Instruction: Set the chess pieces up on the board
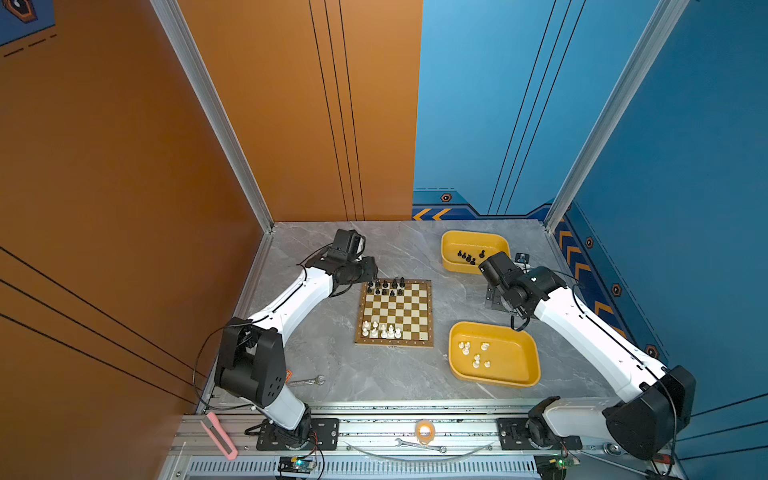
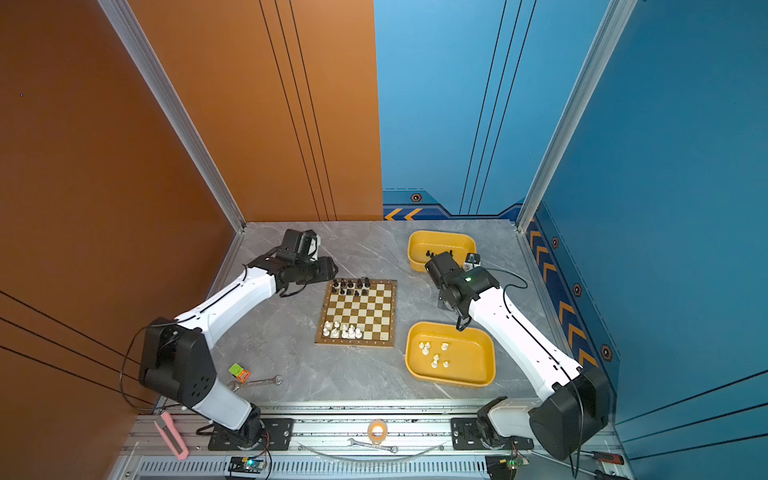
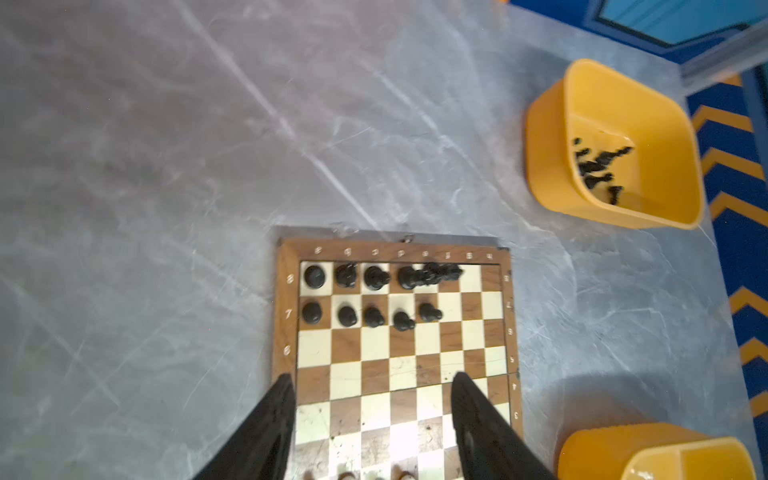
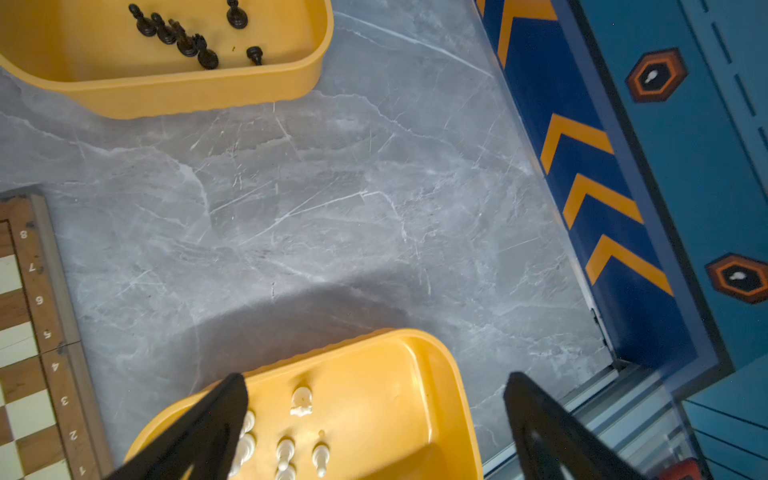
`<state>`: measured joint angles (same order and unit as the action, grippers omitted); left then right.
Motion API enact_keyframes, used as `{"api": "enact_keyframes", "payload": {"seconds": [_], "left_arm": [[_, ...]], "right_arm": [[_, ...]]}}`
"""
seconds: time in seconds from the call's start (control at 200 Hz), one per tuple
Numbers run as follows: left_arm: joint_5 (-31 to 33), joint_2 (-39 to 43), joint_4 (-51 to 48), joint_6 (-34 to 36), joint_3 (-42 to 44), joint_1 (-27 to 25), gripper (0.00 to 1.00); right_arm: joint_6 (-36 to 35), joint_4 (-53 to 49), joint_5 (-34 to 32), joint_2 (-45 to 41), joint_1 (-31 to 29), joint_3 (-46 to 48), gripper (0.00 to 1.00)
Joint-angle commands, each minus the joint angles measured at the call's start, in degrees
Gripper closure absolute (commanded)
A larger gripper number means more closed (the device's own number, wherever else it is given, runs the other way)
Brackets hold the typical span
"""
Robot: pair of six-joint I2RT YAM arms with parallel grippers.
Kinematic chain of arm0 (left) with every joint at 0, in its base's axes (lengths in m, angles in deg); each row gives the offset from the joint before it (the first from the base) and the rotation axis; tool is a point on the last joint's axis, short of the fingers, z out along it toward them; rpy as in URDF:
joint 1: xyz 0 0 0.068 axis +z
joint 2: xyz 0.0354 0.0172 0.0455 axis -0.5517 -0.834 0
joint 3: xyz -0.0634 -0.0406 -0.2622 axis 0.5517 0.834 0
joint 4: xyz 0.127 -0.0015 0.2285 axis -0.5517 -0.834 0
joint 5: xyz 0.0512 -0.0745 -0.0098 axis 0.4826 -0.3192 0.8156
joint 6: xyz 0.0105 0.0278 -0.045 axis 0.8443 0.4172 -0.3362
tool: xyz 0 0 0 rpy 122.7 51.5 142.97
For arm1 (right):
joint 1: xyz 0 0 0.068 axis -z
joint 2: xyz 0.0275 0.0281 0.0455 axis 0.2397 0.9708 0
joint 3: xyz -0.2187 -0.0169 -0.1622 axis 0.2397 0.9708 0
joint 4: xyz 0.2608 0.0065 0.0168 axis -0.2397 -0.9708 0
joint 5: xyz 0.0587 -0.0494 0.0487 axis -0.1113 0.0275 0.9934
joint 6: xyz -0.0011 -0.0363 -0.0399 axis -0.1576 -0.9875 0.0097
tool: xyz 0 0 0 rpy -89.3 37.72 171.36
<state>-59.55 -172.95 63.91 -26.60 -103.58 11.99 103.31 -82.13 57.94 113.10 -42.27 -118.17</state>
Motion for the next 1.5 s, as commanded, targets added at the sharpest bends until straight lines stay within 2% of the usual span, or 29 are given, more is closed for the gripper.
{"api": "enact_keyframes", "payload": {"seconds": [0.0, 0.065, 0.34, 0.491, 0.741, 0.926, 1.026, 1.187, 1.492], "left_arm": [[2.14, 2.59, 5.31, 7.95, 3.23, -1.85, 0.37], [2.18, 3.74, 6.49, 9.70, 4.62, -2.41, 0.35], [-0.62, 5.16, 8.99, 13.67, 7.45, -3.09, 0.32], [-1.04, 3.41, 9.22, 13.41, 5.68, -5.85, 0.31], [2.15, -0.60, 4.56, 14.68, -1.14, -11.78, 0.32], [4.20, 0.04, 4.08, 14.29, -1.91, -12.87, 0.31], [3.31, 0.62, 4.02, 14.28, -1.87, -12.95, 0.27], [3.83, 1.06, 3.65, 13.42, -1.82, -12.94, 0.27], [4.70, 1.15, 2.86, 13.31, -1.84, -12.87, 0.27]], "right_arm": [[6.64, -2.56, 7.86, -3.04, -0.41, 4.62, 0.15], [7.77, -0.18, 10.99, -4.96, -1.59, 7.86, 0.24], [17.06, 1.27, 12.85, -10.93, -8.74, 17.12, 0.44], [18.61, 3.64, 12.50, -11.92, -8.95, 19.98, 0.44], [4.03, 7.01, 15.24, -7.26, 3.04, 12.57, 0.42], [-1.31, 11.91, 18.97, -1.48, 9.44, 11.05, 0.39], [-2.63, 15.10, 19.97, 1.74, 10.96, 11.23, 0.36], [-4.21, 19.26, 21.51, 6.85, 12.49, 11.06, 0.35], [-6.67, 20.49, 24.08, 9.81, 14.05, 11.44, 0.33]]}}
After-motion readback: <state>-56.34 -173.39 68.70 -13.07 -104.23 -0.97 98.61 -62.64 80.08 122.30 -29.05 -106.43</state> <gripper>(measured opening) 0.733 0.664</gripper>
